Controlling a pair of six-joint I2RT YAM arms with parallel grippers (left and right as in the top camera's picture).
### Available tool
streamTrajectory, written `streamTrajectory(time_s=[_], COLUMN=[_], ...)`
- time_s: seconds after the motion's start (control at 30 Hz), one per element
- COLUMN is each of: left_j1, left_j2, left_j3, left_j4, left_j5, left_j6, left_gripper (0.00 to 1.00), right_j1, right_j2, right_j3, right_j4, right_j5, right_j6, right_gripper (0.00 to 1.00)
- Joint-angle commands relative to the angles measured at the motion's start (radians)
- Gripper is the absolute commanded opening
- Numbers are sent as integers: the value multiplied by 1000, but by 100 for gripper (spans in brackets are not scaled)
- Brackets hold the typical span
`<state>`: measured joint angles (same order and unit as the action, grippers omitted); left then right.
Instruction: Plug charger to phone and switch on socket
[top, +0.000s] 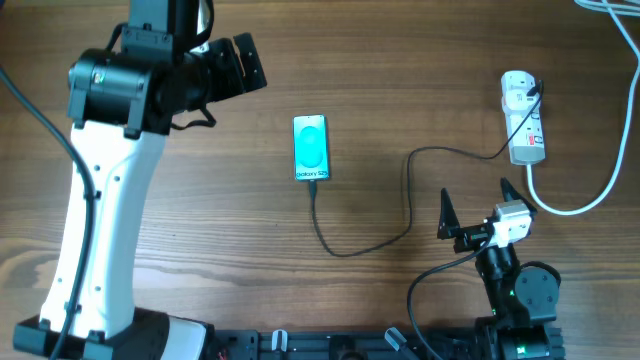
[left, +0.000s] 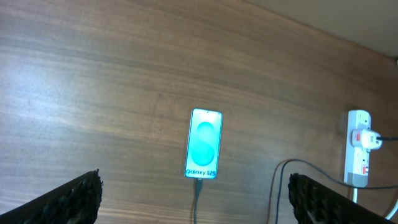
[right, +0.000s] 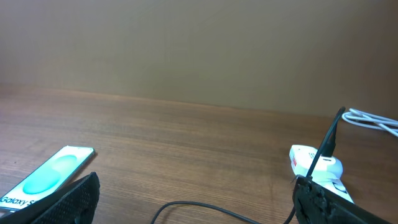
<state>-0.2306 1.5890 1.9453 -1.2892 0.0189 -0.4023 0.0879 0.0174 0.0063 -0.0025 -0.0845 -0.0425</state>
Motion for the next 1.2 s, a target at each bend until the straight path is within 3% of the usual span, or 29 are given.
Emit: streamTrajectory(time_s=[0.0,0.3,0.57,0.7,0.9,1.17], left_j1=[-3,-3,0,0,0,0], left_j2=[-74,-243,-353,-410,-558,-819], left_j3=[-87,-344,-368,-418,-625,-891], left_j4=[24,120,77,96,299,370], left_j5=[-21,-5,-43,-45,150,161], left_j6=[6,80,85,148,368,373], left_gripper=[100,100,100,100,100,100], right_j1=[-7,-7,-7,-7,-7,-7], right_j2=[-13,-13,-13,-13,-13,-13], right_j3=[-1,-1,-1,-1,-1,-1], right_j4=[3,3,3,3,3,3], right_j5=[16,16,16,16,16,16], right_j6=[17,17,17,17,17,17], right_gripper=[100,100,100,100,100,100])
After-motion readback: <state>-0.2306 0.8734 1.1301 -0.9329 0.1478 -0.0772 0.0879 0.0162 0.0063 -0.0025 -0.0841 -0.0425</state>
